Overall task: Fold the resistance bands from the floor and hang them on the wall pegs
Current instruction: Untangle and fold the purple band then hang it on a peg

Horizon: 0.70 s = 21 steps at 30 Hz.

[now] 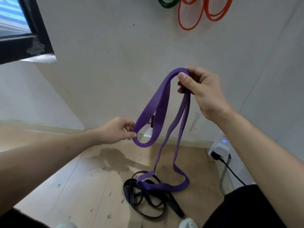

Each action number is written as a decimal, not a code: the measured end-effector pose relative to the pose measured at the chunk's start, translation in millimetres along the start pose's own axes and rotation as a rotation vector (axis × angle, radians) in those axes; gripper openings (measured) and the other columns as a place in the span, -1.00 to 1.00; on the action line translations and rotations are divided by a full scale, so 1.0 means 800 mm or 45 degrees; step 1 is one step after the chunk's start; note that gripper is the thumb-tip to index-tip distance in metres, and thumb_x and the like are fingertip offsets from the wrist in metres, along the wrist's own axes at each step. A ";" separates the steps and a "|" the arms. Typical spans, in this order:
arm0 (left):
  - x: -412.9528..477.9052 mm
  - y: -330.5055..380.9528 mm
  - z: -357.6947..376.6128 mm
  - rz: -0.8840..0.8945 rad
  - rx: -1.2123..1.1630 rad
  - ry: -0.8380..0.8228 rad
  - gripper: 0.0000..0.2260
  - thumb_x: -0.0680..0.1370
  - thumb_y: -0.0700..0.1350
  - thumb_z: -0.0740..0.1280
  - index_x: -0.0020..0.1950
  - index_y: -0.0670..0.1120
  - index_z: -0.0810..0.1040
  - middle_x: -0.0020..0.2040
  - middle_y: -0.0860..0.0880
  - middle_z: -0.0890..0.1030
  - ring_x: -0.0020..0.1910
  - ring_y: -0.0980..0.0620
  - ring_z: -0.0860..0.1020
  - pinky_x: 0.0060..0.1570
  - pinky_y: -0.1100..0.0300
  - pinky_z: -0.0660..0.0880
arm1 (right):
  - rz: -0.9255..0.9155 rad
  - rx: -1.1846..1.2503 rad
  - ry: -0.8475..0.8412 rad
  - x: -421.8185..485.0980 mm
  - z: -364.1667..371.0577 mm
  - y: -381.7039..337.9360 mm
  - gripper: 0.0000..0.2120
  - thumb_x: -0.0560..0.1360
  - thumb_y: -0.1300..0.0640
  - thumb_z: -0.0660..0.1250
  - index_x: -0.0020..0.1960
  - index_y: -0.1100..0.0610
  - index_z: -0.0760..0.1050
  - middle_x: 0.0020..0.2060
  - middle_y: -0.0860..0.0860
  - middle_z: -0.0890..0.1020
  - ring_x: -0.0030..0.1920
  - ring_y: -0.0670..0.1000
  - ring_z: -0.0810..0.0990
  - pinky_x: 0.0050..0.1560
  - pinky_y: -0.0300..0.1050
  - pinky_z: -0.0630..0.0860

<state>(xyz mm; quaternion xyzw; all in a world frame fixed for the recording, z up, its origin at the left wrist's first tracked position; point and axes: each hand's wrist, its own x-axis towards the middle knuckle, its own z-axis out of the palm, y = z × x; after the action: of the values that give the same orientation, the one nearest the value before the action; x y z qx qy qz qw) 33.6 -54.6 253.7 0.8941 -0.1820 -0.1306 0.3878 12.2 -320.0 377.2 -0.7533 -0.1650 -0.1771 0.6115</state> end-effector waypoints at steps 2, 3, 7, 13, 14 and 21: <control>0.006 0.006 0.009 -0.045 -0.130 0.014 -0.94 0.58 -0.19 0.40 0.03 -0.07 0.64 -0.14 -0.11 0.71 -0.21 0.10 0.65 -0.12 0.15 0.61 | 0.003 -0.014 0.021 0.003 -0.005 0.004 -0.88 0.59 0.18 0.37 0.06 0.22 0.60 -0.27 0.03 0.59 -0.30 -0.01 0.57 -0.16 -0.15 0.58; 0.008 0.011 0.011 -0.079 -0.238 0.031 -0.93 0.60 -0.21 0.38 0.04 -0.09 0.64 -0.13 -0.10 0.72 -0.19 0.08 0.66 -0.09 0.15 0.62 | 0.015 -0.023 0.045 0.004 -0.009 0.008 -0.87 0.59 0.16 0.36 0.07 0.21 0.60 -0.27 0.03 0.59 -0.32 -0.01 0.57 -0.17 -0.16 0.57; 0.013 0.025 0.002 -0.177 -0.677 0.136 -0.91 0.62 -0.19 0.36 0.08 -0.15 0.64 -0.04 -0.13 0.72 -0.10 0.01 0.66 -0.03 0.16 0.62 | 0.109 -0.048 0.180 0.011 -0.034 0.028 -0.83 0.61 0.13 0.35 0.08 0.24 0.60 -0.27 0.04 0.58 -0.35 -0.02 0.57 -0.20 -0.17 0.57; 0.012 0.045 -0.032 -0.128 -1.179 0.240 -0.86 0.65 -0.14 0.29 0.09 -0.15 0.62 0.04 -0.11 0.70 0.01 -0.02 0.66 0.14 0.05 0.60 | 0.274 -0.121 0.198 0.009 -0.064 0.065 -0.90 0.60 0.11 0.35 -0.04 0.11 0.61 -0.27 0.04 0.57 -0.32 0.01 0.56 -0.19 -0.16 0.56; 0.012 0.047 -0.036 -0.116 -1.223 0.252 -0.86 0.65 -0.13 0.28 0.10 -0.15 0.60 0.06 -0.12 0.68 0.03 -0.03 0.64 0.17 0.02 0.58 | 0.294 -0.142 0.165 0.008 -0.065 0.070 -0.91 0.60 0.12 0.36 -0.04 0.11 0.61 -0.27 0.04 0.57 -0.32 0.01 0.56 -0.19 -0.15 0.56; 0.005 0.043 -0.064 -0.130 -1.336 0.234 -0.80 0.66 -0.14 0.25 0.23 -0.12 0.58 -0.30 0.00 0.56 -0.17 -0.01 0.65 0.13 0.01 0.60 | 0.381 -0.178 0.152 0.009 -0.073 0.088 -0.91 0.59 0.14 0.37 -0.07 0.11 0.60 -0.28 0.03 0.55 -0.35 0.00 0.54 -0.15 -0.09 0.55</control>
<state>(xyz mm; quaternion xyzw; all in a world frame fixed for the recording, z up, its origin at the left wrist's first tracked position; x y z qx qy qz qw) 48.5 -44.9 312.5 0.5956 -0.0137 -0.1438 0.7902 47.8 -391.1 331.0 -0.7983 -0.0015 -0.1395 0.5858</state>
